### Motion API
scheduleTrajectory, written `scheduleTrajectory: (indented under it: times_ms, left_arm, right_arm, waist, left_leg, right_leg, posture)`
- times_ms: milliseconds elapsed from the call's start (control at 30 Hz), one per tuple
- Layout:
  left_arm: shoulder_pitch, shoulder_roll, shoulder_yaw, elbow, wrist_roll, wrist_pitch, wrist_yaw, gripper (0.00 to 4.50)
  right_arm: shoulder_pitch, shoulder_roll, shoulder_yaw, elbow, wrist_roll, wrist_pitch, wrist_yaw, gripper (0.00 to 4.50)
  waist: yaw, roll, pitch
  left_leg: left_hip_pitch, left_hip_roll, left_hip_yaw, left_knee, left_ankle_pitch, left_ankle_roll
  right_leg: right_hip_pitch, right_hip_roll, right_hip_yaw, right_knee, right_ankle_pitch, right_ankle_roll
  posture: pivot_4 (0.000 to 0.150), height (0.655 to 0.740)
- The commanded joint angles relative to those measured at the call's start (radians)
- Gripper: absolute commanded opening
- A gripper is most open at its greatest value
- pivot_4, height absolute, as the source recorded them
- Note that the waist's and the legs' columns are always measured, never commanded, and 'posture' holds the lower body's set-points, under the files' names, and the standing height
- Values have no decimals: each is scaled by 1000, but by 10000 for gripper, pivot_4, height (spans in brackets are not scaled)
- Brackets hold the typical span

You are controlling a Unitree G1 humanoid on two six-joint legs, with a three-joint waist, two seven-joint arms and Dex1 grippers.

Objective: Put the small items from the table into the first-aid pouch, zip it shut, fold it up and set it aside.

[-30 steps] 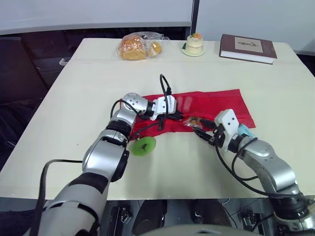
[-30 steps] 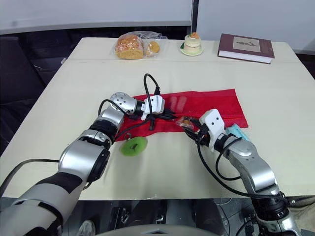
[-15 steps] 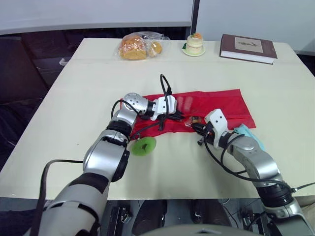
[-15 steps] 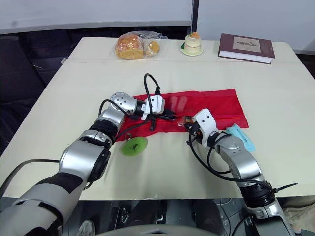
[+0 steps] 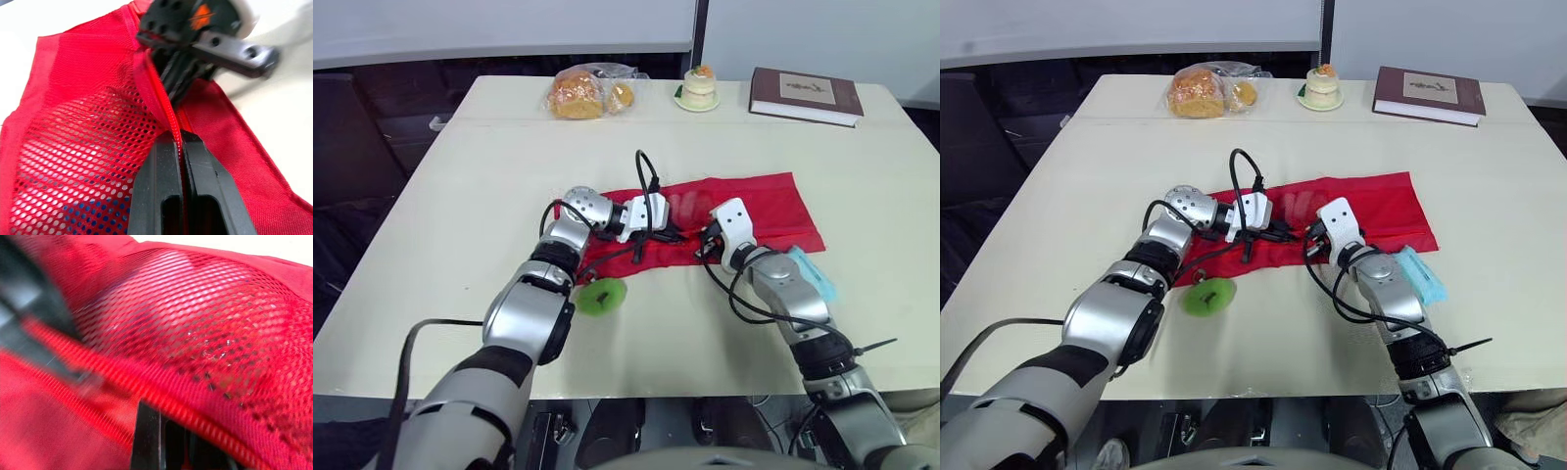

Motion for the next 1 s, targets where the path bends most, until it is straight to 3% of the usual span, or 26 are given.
scheduleTrajectory:
  times_ms: [33, 333, 500, 633, 733, 833, 967, 1000]
  left_arm:
    - [11, -8, 2, -39, -19, -17, -33, 0]
    - [-17, 22, 11, -2, 6, -18, 28, 0]
    - [-28, 44, 13, 15, 10, -23, 48, 0]
    - [-28, 65, 15, 24, 13, -18, 62, 0]
    - [-15, 88, 24, 19, 3, -7, 58, 0]
    - [-1, 109, 30, 10, -5, 0, 51, 0]
    - [10, 137, 38, 3, -12, 16, 48, 0]
    - [12, 145, 42, 0, -16, 19, 46, 0]
  right_arm:
    - [-30, 3, -41, -17, -12, -50, -22, 674]
    - [157, -126, -41, -350, 110, 70, 170, 674]
    - [304, -235, -141, -579, 216, 81, 254, 674]
    - [435, -316, -263, -701, 297, 57, 317, 674]
    - [584, -360, -490, -771, 417, 54, 369, 674]
    - [696, -389, -667, -800, 518, 46, 418, 8703]
    - [803, -420, -828, -820, 606, 37, 466, 27824]
    - [825, -426, -856, -829, 622, 36, 474, 36053]
  waist:
    - [0, 0, 0]
    - [1, 0, 0]
    - [1, 0, 0]
    - [0, -1, 0]
    - [4, -1, 0]
    - [6, -1, 0]
    - [2, -1, 0]
    - [2, -1, 0]
  left_leg:
    - [0, 0, 0, 0, 0, 0]
    - [-1, 0, 0, 0, 0, 0]
    - [0, 0, 0, 0, 0, 0]
    - [1, 0, -1, 0, 0, 0]
    - [1, 0, -1, 0, 0, 0]
    - [0, 0, -1, 0, 0, 0]
    - [2, 2, 1, 0, 0, 0]
    - [2, 2, 1, 0, 0, 0]
  right_leg:
    - [0, 0, 0, 0, 0, 0]
    - [0, 0, 0, -1, 0, 0]
    - [0, 0, 0, 0, 0, 0]
    - [1, 0, 0, 0, 0, 0]
    - [1, 0, 0, 0, 0, 0]
    - [1, 0, -1, -1, 0, 0]
    - [2, 1, 1, 0, 0, 0]
    - [2, 1, 1, 0, 0, 0]
  posture:
    - [1500, 7289]
    - [1500, 7289]
    - [1500, 7289]
    - [1500, 7289]
    - [1500, 7289]
    - [1500, 7289]
    - [1500, 7289]
    - [1500, 7289]
